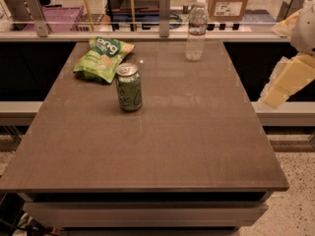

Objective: Pick water bottle

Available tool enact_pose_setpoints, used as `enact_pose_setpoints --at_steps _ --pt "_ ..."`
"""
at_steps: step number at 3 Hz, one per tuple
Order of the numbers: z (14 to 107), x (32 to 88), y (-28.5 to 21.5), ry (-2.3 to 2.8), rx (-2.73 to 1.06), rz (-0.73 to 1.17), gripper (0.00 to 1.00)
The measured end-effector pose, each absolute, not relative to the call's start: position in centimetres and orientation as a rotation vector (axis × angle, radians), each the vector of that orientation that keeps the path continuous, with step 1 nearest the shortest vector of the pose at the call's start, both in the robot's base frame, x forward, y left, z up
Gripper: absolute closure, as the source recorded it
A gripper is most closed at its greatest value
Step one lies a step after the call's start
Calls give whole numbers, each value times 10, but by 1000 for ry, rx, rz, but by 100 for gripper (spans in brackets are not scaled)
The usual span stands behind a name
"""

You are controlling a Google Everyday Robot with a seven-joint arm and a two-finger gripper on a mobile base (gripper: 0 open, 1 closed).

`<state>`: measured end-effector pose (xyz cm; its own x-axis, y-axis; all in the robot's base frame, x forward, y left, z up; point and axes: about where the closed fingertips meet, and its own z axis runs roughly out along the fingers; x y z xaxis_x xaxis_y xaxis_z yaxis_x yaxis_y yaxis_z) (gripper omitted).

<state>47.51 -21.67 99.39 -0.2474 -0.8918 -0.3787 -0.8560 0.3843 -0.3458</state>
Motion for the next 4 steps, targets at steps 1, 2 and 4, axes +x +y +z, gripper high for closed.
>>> enact_pose_setpoints --at_steps 1,2,4 --pt "991 497 -222 2128 -1364 -45 0" --pt "977 534 -231 2131 -1150 62 0" --pt "958 587 -233 2122 -910 110 0"
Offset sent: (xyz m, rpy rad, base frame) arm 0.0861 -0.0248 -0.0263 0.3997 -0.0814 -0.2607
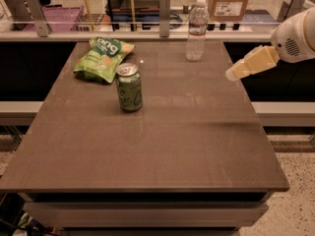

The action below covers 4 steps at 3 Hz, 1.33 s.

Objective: Pick water bottle

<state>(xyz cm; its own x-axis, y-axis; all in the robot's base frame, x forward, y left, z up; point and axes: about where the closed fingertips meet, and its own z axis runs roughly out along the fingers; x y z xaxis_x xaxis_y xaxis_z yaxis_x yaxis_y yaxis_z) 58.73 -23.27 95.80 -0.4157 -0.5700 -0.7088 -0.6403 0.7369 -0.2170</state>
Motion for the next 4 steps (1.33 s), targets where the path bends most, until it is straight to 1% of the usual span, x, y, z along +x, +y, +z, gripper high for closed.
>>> enact_pose_setpoints --at_steps 1,2,3,4 --pt "952 616 -221 2108 -792 41 0" --pt "956 624 -224 2112 -693 51 0" --pt "955 622 -223 2116 -695 60 0" --pt "952 636 -218 2104 -674 42 0"
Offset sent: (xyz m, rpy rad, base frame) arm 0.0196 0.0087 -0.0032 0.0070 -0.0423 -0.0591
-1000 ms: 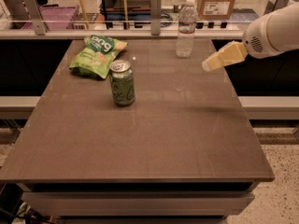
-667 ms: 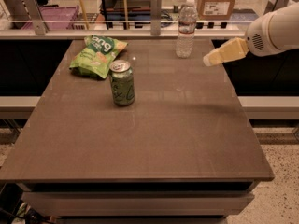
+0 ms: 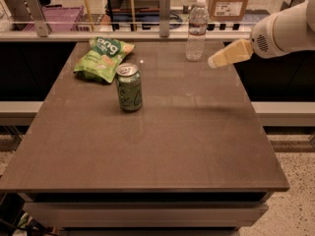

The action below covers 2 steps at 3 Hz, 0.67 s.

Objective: Pick water bottle

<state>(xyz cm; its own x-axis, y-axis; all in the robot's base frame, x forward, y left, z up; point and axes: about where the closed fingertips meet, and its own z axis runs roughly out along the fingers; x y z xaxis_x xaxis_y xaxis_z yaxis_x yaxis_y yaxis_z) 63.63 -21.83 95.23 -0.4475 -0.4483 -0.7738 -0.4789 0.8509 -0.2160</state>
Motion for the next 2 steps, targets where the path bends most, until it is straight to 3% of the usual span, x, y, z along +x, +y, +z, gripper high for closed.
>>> enact_pose_setpoints --at_steps 2 --pt "949 684 -193 2008 -653 55 0"
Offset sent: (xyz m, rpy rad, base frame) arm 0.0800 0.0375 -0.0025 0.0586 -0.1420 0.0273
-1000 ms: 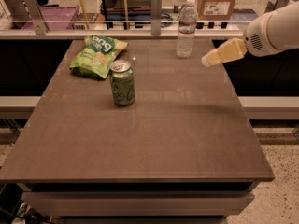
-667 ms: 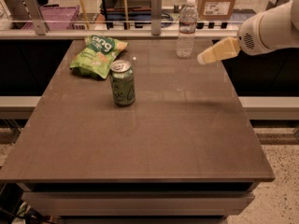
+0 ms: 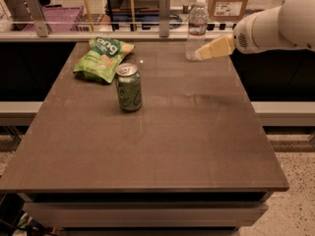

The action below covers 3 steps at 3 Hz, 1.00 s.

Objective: Pick water bottle

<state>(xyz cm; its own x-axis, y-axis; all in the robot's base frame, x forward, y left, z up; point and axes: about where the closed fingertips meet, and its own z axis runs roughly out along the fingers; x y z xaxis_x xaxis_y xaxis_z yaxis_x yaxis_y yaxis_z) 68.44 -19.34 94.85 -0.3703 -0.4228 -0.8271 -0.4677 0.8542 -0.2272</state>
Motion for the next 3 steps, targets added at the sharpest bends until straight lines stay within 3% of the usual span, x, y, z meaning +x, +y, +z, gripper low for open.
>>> enact_pose_setpoints --at_steps 3 --pt "940 751 -160 1818 -652 232 0"
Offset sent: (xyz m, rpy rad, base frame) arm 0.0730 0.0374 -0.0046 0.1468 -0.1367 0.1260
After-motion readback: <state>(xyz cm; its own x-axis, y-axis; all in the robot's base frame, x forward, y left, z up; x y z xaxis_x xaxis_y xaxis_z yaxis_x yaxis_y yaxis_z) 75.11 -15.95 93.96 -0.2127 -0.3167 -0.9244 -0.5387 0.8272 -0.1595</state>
